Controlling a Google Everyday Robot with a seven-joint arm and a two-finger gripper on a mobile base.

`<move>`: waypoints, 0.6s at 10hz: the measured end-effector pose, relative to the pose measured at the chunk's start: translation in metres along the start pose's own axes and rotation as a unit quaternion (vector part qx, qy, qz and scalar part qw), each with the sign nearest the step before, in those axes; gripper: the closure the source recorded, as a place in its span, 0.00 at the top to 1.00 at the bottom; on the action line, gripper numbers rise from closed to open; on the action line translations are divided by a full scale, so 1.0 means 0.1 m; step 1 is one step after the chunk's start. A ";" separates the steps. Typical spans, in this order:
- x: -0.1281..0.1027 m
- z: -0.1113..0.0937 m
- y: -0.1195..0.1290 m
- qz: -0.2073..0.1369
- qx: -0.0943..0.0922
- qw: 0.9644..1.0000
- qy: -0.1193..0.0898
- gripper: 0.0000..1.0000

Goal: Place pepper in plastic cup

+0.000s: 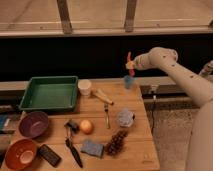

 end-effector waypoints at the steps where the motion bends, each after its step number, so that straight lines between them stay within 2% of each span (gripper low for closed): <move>1: 0.06 0.10 -0.02 0.005 0.000 1.000 0.004 0.00; 3: 0.12 0.26 -0.02 0.015 -0.006 1.000 0.009 0.00; 6: 0.12 0.43 -0.18 0.026 -0.011 1.000 0.011 0.00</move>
